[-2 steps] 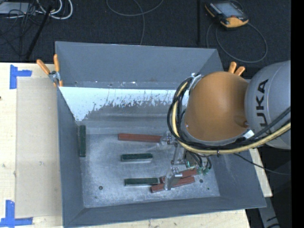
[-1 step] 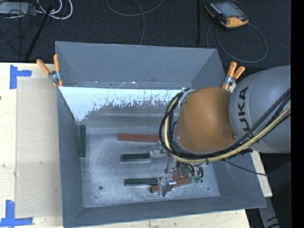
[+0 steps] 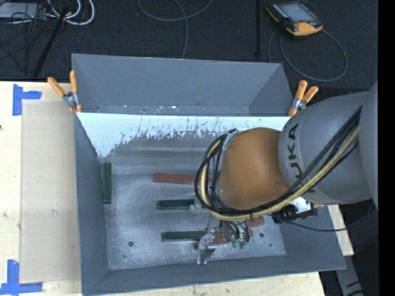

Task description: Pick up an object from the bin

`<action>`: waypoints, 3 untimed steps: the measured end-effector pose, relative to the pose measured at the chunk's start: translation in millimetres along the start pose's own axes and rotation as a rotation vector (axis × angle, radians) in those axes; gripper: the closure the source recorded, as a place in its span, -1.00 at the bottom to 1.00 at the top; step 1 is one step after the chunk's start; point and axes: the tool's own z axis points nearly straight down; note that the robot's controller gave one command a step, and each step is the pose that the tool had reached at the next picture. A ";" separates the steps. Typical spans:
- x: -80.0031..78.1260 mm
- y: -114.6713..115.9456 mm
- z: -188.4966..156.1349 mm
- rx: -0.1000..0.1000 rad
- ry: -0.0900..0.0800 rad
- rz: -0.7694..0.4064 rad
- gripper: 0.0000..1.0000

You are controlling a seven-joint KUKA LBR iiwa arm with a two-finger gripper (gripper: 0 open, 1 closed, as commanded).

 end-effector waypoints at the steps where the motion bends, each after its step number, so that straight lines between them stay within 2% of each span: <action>1: -3.4 0.8 10.7 -0.002 -0.003 0.074 -1.00; 2: -14.7 -7.0 -32.0 0.001 0.004 0.133 -1.00; 3: -10.0 21.6 66.5 0.000 -0.008 0.076 1.00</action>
Offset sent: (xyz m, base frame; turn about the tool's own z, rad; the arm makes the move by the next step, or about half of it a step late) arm 0.0230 -0.0125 0.0672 0.1570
